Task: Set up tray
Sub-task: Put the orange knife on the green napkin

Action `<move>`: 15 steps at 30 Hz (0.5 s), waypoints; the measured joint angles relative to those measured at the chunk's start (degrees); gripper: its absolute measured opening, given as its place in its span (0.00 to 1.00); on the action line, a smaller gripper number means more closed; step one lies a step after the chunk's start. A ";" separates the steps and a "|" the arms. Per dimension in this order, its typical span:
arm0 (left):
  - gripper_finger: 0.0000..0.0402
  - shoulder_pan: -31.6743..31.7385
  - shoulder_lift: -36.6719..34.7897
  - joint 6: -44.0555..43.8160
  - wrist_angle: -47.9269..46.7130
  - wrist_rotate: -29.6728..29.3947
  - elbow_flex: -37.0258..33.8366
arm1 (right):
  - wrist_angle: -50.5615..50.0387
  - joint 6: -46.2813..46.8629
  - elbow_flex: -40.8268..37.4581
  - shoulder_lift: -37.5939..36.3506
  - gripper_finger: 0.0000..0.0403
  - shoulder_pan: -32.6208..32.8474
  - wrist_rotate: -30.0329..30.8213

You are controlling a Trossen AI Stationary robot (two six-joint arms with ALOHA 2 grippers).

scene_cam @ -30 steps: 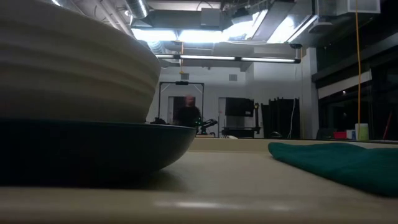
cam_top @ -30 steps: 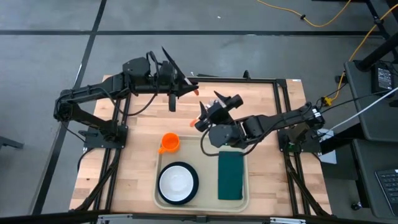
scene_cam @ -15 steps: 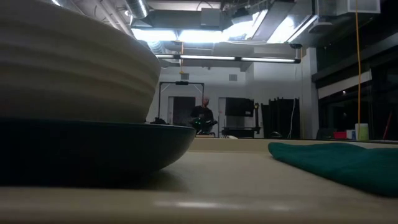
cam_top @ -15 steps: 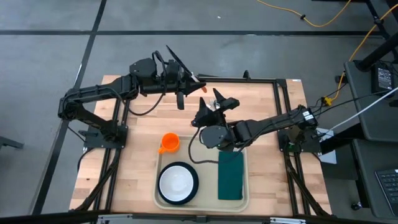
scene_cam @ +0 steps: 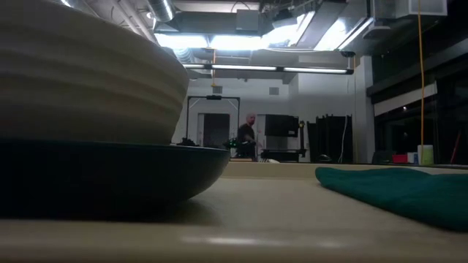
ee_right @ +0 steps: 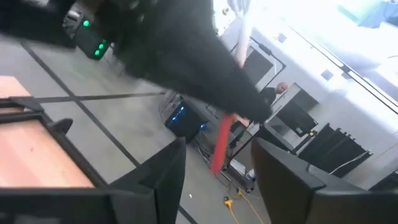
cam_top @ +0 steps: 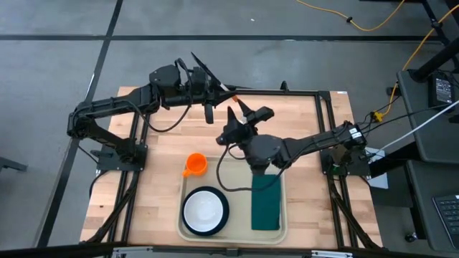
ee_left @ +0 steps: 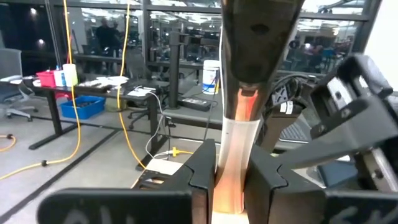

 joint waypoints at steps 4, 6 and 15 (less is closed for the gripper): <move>0.10 -0.11 0.00 1.30 0.04 0.11 0.00 | 3.61 -2.51 0.00 0.00 0.43 -1.01 -0.14; 0.10 -0.20 0.00 2.28 0.04 0.24 0.00 | 3.51 -2.12 0.00 0.00 0.43 -1.52 0.25; 0.10 -0.22 0.00 2.61 0.61 1.45 0.00 | 3.52 -2.01 0.00 0.00 0.51 -2.56 0.48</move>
